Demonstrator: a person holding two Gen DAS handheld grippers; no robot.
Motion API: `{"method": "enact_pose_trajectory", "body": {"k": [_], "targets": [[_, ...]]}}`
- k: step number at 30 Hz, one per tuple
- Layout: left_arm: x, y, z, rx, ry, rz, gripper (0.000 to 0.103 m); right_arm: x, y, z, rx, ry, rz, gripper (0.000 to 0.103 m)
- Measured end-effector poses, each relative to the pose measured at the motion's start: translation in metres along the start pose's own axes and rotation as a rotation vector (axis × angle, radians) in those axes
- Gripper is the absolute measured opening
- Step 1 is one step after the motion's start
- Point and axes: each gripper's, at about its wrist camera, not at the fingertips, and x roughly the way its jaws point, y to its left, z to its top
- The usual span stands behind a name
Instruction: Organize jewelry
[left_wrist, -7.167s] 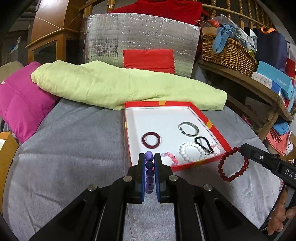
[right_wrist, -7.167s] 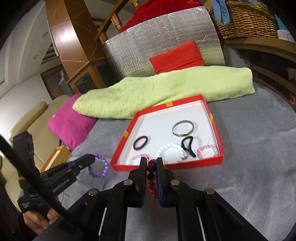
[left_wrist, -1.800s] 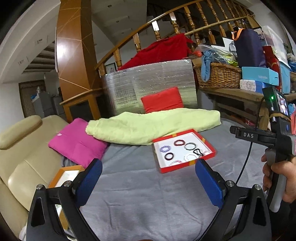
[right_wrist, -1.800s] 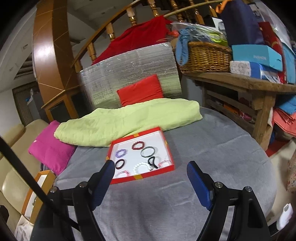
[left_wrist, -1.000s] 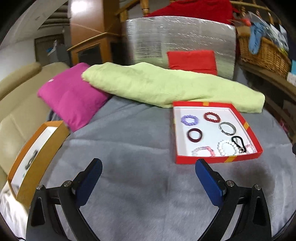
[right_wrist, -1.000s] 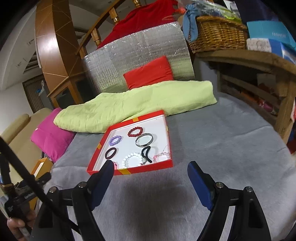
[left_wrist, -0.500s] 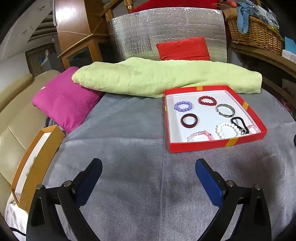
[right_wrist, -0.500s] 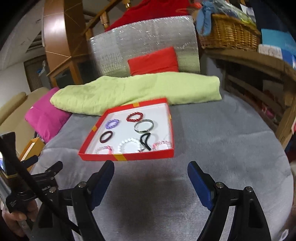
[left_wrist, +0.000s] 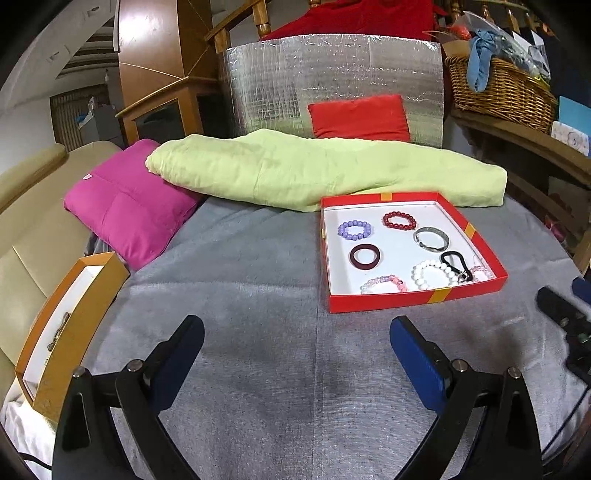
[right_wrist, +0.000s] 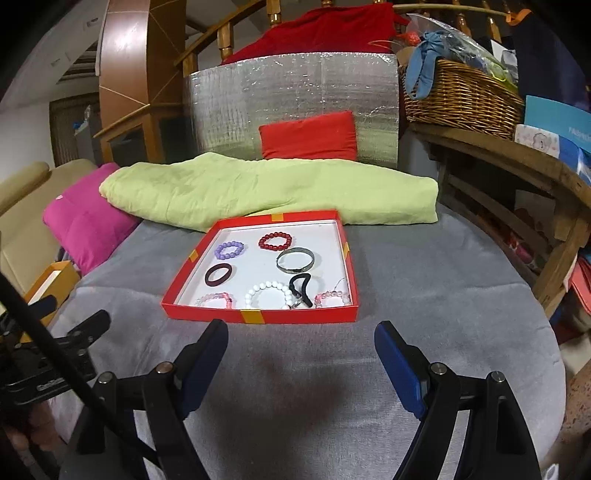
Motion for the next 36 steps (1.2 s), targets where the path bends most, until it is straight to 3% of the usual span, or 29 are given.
{"method": "enact_pose_trajectory", "body": {"k": [20, 36], "targets": [[0.011, -0.001, 0.005, 0.005, 0.019, -0.035, 0.1, 0.016, 0.017, 0.007, -0.014, 0.029, 0.019, 0.084], [0.01, -0.012, 0.006, 0.025, 0.018, -0.04, 0.1, 0.017, 0.006, 0.008, 0.002, 0.036, 0.014, 0.084]]}}
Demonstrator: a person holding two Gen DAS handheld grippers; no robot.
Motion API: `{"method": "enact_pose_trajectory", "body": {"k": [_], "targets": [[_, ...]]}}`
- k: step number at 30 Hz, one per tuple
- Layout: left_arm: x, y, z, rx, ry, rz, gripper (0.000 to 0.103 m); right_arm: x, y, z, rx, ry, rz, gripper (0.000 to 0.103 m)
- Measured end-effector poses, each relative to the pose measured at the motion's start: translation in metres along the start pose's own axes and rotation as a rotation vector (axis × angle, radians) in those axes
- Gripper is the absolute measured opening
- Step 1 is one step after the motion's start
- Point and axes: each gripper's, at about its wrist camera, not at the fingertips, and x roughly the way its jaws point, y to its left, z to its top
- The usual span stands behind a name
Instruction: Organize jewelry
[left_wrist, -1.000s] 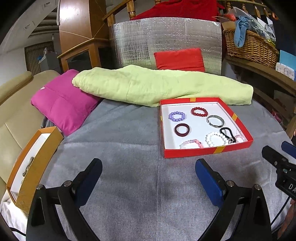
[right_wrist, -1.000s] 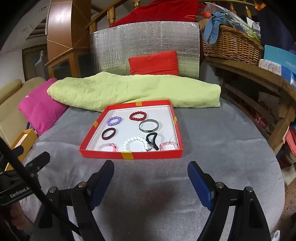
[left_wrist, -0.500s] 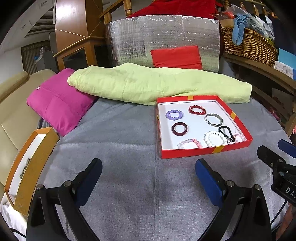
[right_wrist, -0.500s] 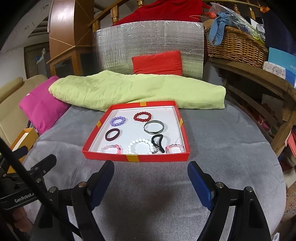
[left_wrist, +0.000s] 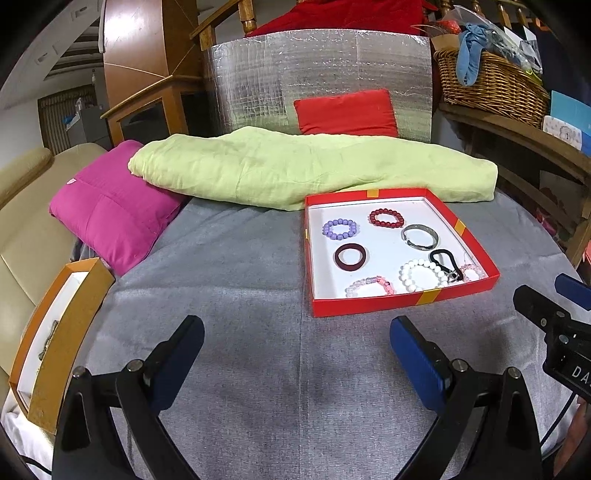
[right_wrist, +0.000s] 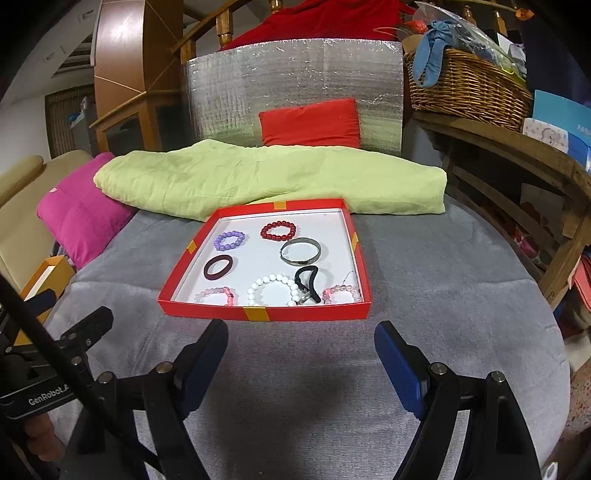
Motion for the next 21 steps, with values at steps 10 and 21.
{"method": "enact_pose_trajectory", "body": {"k": [10, 21], "targets": [[-0.0005, -0.0008, 0.0007, 0.008, -0.002, -0.005, 0.1, 0.0039, -0.0013, 0.0007, 0.003, 0.012, -0.001, 0.084], [-0.0015, -0.0005, 0.0018, 0.009, -0.005, -0.01, 0.1, 0.0078, 0.0002, 0.0002, 0.0, 0.021, -0.006, 0.084]]}}
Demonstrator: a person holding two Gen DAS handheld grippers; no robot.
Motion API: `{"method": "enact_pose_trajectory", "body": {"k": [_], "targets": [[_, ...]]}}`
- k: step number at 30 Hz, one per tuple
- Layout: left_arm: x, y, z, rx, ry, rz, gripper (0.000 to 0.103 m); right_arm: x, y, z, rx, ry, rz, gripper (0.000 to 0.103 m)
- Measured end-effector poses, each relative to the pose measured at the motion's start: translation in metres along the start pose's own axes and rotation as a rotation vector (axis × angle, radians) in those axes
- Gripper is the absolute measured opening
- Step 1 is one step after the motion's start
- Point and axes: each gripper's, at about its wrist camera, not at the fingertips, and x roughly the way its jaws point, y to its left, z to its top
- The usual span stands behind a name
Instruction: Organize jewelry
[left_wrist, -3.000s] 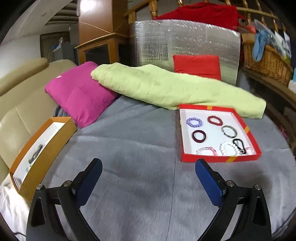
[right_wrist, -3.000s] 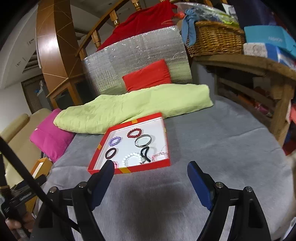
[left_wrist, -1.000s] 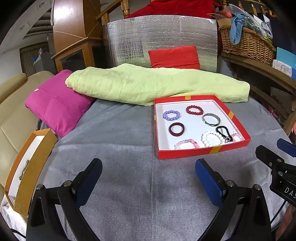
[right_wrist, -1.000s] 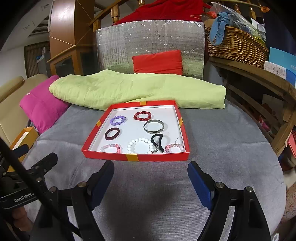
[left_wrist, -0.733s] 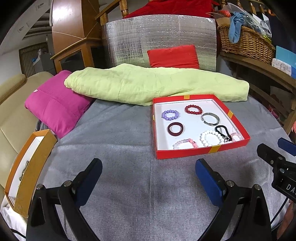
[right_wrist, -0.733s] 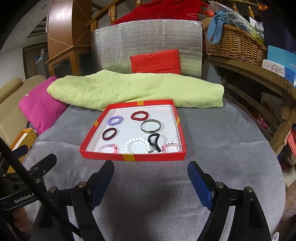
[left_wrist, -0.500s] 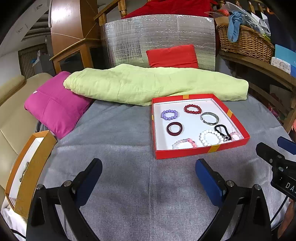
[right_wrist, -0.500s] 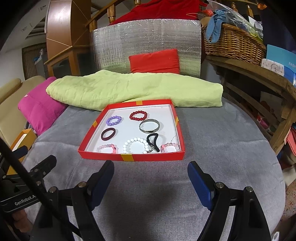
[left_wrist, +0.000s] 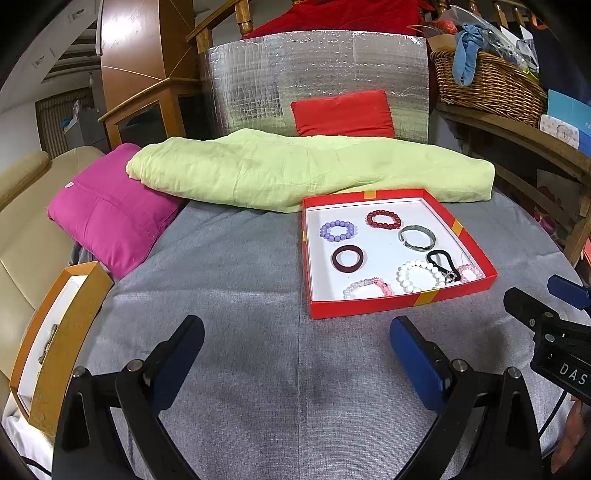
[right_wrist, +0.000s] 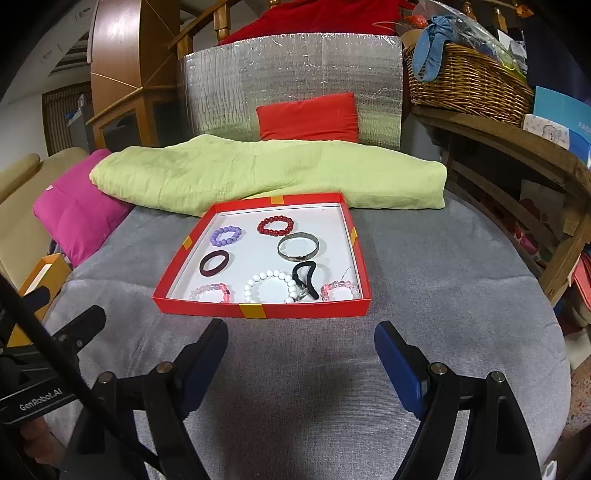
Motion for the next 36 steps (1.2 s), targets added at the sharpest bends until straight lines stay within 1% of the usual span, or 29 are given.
{"method": "enact_pose_trajectory", "body": {"k": [36], "targets": [[0.0, -0.0004, 0.002, -0.003, -0.002, -0.01, 0.1, 0.0051, -0.0046, 0.0017, -0.009, -0.004, -0.007, 0.084]]}}
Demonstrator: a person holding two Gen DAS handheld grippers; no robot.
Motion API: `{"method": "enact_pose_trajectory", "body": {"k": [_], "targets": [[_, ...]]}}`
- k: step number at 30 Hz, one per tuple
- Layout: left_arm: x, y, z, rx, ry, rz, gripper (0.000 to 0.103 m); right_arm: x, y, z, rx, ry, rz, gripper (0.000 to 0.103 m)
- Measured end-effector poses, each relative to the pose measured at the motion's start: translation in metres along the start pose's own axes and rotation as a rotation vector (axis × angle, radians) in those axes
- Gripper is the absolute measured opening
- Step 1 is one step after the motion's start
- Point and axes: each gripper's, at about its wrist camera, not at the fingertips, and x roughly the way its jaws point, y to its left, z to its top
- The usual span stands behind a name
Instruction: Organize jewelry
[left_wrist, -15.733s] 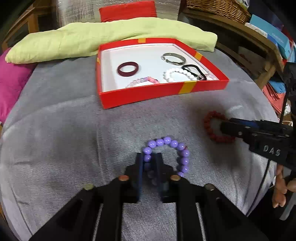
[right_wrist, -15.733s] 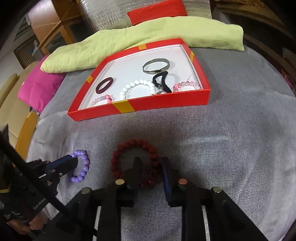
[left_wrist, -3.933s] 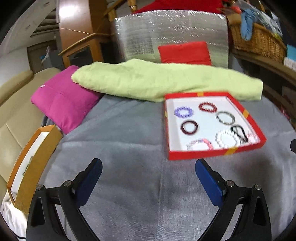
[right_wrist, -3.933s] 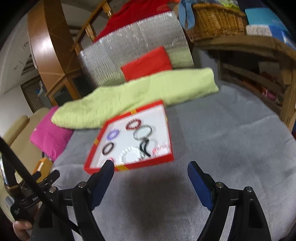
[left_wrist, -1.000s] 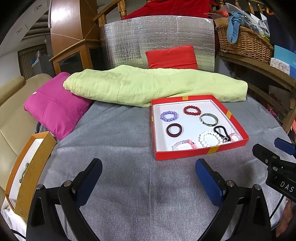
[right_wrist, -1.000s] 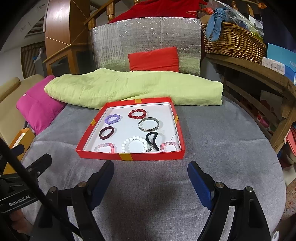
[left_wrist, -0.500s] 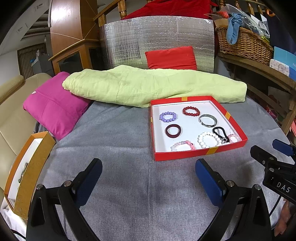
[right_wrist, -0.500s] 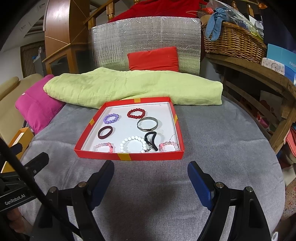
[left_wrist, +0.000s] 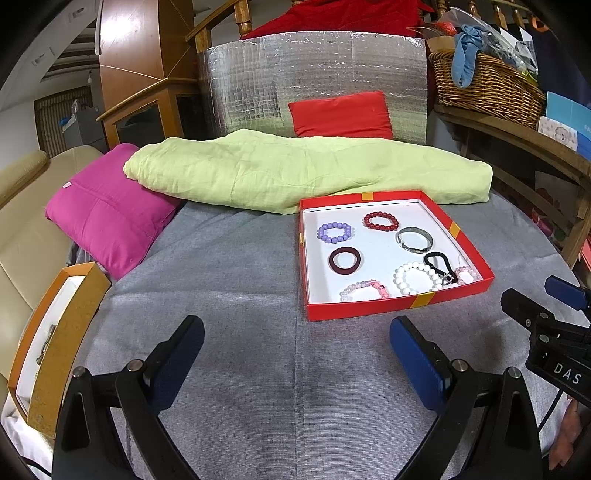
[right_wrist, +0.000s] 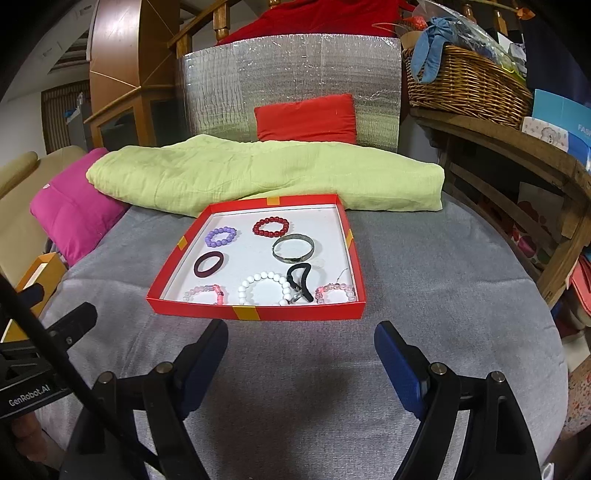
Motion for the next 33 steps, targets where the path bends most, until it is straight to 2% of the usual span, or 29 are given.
{"method": "enact_pose_trajectory", "body": {"k": [22, 33], "targets": [[-0.001, 0.001, 0.001, -0.002, -0.004, -0.004, 0.1, -0.001, 0.011, 0.001, -0.019, -0.005, 0.01, 0.084], [0.004, 0.002, 0.001, 0.009, -0.008, -0.015, 0.1, 0.002, 0.004, 0.002, -0.012, 0.002, 0.009, 0.084]]}}
